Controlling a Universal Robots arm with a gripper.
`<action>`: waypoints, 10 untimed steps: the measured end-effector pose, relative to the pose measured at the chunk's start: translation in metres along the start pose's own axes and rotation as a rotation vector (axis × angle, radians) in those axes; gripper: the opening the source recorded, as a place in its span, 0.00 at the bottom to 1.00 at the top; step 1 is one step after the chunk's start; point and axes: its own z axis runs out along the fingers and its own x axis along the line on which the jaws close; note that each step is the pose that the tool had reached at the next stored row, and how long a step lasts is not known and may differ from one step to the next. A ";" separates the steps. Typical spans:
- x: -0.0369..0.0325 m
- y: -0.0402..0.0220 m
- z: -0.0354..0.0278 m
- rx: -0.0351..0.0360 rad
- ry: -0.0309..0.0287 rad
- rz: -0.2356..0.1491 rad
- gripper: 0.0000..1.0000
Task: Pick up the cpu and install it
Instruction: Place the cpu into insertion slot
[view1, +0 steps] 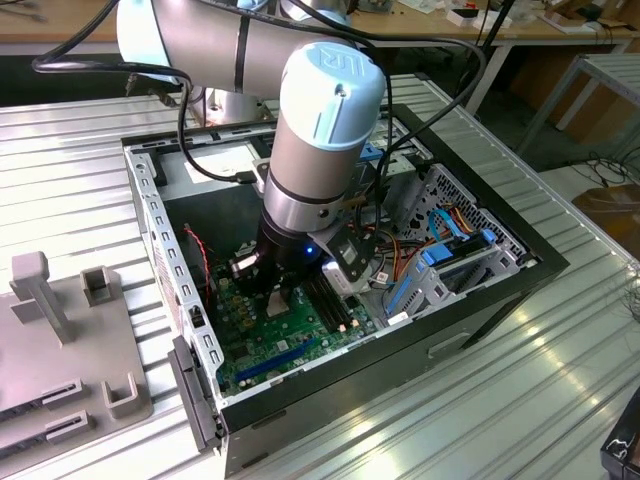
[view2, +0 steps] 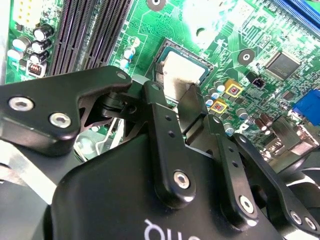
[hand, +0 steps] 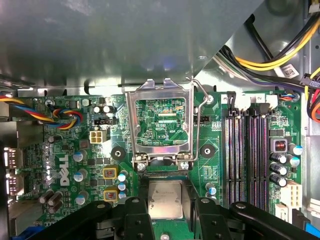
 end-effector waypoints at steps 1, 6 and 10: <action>0.0000 -0.0001 0.0000 -0.0004 -0.0001 0.000 0.39; 0.0000 -0.0002 -0.0004 -0.0007 -0.0001 -0.001 0.39; 0.0000 -0.0002 -0.0011 -0.0006 -0.0001 -0.001 0.39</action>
